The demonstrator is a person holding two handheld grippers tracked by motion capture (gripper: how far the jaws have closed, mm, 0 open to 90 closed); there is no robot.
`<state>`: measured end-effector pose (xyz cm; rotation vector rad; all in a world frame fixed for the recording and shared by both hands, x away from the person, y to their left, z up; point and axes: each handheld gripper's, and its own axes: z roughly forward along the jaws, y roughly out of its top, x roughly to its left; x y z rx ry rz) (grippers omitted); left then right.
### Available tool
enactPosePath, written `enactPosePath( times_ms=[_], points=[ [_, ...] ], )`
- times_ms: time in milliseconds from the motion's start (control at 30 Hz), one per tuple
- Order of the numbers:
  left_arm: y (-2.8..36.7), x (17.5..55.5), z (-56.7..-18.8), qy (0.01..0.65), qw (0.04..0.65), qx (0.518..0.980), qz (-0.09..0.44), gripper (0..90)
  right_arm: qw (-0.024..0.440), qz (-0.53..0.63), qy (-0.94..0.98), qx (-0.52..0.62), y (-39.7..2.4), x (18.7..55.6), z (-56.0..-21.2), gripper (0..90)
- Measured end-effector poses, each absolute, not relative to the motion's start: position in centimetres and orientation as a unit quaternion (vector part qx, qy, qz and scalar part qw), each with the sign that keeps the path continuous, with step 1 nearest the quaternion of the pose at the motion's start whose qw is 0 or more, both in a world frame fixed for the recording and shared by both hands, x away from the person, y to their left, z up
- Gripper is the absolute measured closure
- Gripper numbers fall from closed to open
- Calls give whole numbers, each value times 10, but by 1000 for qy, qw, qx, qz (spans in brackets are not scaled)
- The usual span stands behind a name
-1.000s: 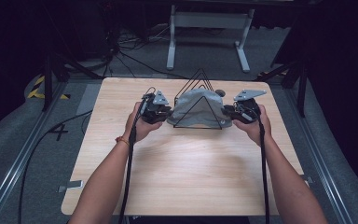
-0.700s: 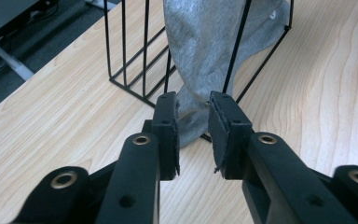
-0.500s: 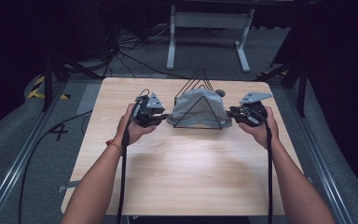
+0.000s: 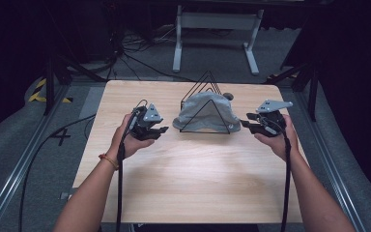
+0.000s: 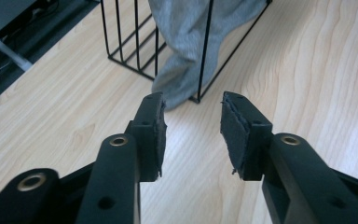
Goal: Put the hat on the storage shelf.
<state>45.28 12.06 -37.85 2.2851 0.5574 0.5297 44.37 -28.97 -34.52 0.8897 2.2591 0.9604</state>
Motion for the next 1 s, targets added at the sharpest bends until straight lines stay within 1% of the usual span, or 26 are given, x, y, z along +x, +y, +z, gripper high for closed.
enactPosePath(
  times_ms=[133,167,200,267,400,500,567,667,733,1000],
  points=[
    [127,446,-381,217,343,890,209,527,262,351,835,333,-295,438,-347,514],
    [128,445,-381,217,341,891,209,500,263,350,834,334,-296,437,-347,488],
    [131,442,-382,218,341,891,208,500,263,349,835,335,-297,436,-348,472],
    [134,439,-383,218,336,892,213,482,266,344,836,334,-298,433,-349,455],
    [141,431,-385,215,319,898,214,404,267,339,837,336,-304,426,-352,414],
    [145,427,-388,218,306,902,211,379,270,333,839,336,-306,423,-353,408],
    [148,424,-391,218,291,906,215,328,271,327,841,335,-309,420,-356,401],
    [153,420,-397,216,283,911,209,307,273,318,845,332,-311,415,-360,388],
    [156,417,-400,210,276,916,203,273,273,313,846,334,-315,410,-365,380],
    [170,407,-409,214,273,916,202,265,271,301,850,338,-325,398,-378,362]
  ],
)
